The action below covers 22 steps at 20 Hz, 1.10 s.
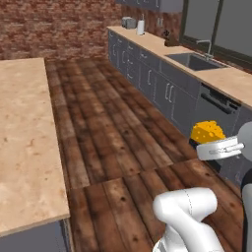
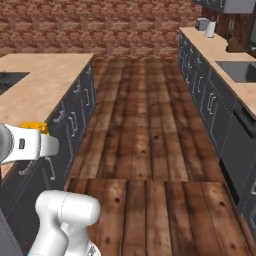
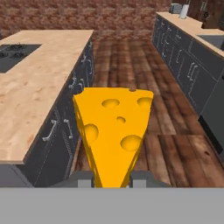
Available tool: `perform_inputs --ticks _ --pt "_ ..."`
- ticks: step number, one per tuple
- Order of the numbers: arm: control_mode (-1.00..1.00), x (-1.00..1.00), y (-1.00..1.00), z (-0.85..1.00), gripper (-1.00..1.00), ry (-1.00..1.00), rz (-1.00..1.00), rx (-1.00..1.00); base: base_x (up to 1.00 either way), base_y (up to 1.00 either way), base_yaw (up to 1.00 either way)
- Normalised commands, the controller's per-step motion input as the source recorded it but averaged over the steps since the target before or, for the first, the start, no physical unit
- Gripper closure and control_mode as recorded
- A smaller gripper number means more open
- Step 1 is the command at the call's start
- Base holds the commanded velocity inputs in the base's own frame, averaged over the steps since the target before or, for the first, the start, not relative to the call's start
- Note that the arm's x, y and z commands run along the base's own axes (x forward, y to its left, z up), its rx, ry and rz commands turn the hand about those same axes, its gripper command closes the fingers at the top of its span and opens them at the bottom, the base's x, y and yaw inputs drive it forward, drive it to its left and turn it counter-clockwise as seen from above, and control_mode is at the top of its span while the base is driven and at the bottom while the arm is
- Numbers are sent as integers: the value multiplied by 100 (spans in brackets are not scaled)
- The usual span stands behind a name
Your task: Retrieve the sausage and cheese from the fridge and place them on the cutting board on the counter.
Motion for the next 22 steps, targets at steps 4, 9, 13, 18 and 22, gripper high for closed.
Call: perform_inputs --ticks 4,9,13,18,22 --pt "100 0 0 0 100 0 0 0 100 -24 5" --pt "100 0 0 0 100 0 0 0 100 -21 9" --pt "100 0 0 0 100 0 0 0 100 -12 17" --pt "100 0 0 0 100 0 0 0 100 -11 16" --pt "100 0 0 0 100 0 0 0 100 -23 9"
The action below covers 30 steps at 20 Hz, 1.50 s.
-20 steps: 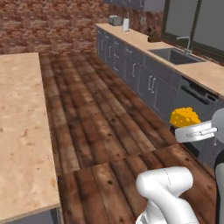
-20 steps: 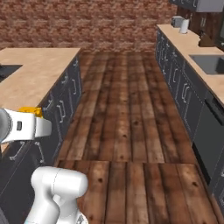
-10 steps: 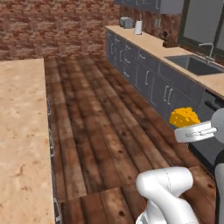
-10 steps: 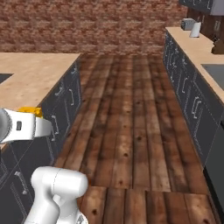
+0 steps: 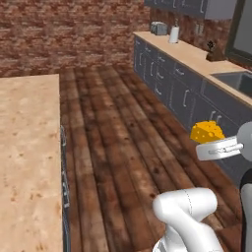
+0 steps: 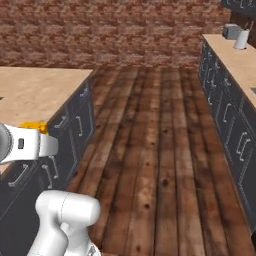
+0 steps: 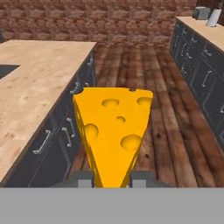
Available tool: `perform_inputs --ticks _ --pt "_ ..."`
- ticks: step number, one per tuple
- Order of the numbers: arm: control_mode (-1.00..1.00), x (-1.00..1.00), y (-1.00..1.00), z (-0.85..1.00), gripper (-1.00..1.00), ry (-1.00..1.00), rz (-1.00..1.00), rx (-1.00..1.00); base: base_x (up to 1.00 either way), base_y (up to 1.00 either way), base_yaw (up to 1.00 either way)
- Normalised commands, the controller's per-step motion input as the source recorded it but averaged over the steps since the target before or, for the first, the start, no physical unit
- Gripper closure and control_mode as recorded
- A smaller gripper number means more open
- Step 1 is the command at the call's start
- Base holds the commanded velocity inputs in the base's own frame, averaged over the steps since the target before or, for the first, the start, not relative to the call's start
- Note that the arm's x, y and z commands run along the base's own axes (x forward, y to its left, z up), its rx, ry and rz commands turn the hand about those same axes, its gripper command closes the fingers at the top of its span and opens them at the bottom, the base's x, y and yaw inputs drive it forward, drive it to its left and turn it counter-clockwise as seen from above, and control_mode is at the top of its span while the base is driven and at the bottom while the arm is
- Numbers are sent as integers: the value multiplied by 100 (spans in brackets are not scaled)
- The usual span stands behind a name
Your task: Retrieve the sausage and cheese from the fridge and place them on the cutting board on the counter.
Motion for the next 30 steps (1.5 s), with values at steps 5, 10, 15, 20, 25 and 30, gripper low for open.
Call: perform_inputs --ticks 5,10,15,20,25,30 --pt "100 0 0 0 100 0 0 0 100 -24 5" --pt "100 0 0 0 100 0 0 0 100 -53 1" --pt "100 0 0 0 100 0 0 0 100 -34 -11" --pt "100 0 0 0 100 0 0 0 100 -6 0" --pt "100 0 0 0 100 0 0 0 100 -6 2" --pt "100 0 0 0 100 0 0 0 100 -2 21"
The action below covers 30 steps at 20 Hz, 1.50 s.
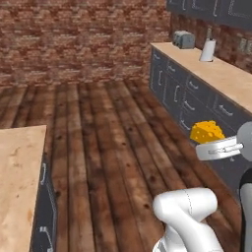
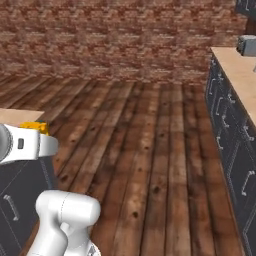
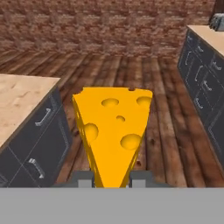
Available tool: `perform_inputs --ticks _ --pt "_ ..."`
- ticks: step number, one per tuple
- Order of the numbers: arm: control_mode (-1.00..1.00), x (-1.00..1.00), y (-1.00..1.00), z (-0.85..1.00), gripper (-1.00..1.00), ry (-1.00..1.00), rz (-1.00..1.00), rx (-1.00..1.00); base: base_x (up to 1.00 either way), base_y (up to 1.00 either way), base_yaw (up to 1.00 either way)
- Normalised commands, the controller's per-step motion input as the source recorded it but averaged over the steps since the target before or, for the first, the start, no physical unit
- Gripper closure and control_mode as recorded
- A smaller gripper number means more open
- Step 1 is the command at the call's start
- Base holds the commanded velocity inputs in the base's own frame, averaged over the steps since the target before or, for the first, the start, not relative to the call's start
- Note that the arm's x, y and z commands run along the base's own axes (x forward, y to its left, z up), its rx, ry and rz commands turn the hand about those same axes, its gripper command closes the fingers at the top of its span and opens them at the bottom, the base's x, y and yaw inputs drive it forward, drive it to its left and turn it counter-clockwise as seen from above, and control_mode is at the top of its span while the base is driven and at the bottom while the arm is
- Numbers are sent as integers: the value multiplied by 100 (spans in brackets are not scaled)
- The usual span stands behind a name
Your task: Retrieve the sausage and cheese from the fridge and place them on the cutting board on the counter.
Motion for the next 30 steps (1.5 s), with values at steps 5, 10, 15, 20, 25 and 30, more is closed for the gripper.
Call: perform_inputs --ticks 5,10,15,20,25,30 --pt "100 0 0 0 100 0 0 0 100 -7 29" --pt "100 0 0 0 100 0 0 0 100 -16 31" --pt "100 0 0 0 100 0 0 0 100 -10 39" --pt "100 0 0 0 100 0 0 0 100 -7 51" --pt "100 0 0 0 100 0 0 0 100 -24 62" --pt "100 0 0 0 100 0 0 0 100 -26 66"
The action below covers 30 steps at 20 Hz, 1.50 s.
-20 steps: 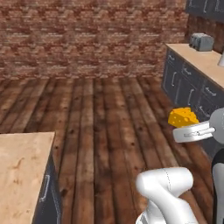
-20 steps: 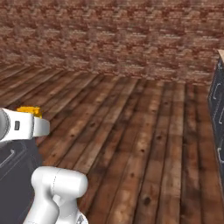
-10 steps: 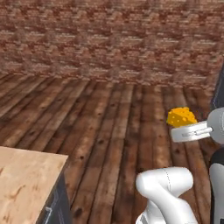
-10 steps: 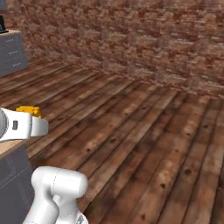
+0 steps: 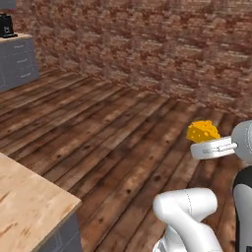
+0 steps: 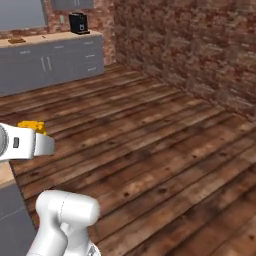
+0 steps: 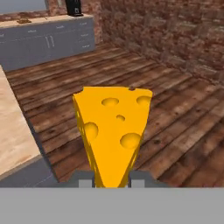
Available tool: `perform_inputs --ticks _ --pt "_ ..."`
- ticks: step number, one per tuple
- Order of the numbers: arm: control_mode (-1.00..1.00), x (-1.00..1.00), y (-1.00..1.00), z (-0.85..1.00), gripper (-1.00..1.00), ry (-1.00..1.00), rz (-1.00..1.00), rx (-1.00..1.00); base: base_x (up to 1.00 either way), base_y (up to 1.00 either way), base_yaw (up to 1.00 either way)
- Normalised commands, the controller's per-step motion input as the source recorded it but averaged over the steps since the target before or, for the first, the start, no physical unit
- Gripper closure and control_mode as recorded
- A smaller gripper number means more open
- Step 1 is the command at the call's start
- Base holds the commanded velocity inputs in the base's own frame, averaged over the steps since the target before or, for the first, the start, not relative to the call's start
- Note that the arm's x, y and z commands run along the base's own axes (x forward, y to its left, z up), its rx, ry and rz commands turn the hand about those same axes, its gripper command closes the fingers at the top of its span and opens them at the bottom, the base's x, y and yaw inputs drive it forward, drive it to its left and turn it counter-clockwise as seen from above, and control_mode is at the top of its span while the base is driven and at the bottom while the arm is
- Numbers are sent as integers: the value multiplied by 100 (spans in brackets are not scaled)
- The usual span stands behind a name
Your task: Retrieve the sausage and cheese from the fridge and place them on the cutting board on the counter.
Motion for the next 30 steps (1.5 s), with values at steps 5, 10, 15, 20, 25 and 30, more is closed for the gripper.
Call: perform_inputs --ticks 5,10,15,20,25,30 --pt "100 0 0 0 100 0 0 0 100 -28 68" --pt "100 0 0 0 100 0 0 0 100 -34 61" --pt "100 0 0 0 100 0 0 0 100 -35 55" --pt "100 0 0 0 100 0 0 0 100 -40 49" --pt "100 0 0 0 100 0 0 0 100 -68 29" --pt "100 0 0 0 100 0 0 0 100 -84 2"
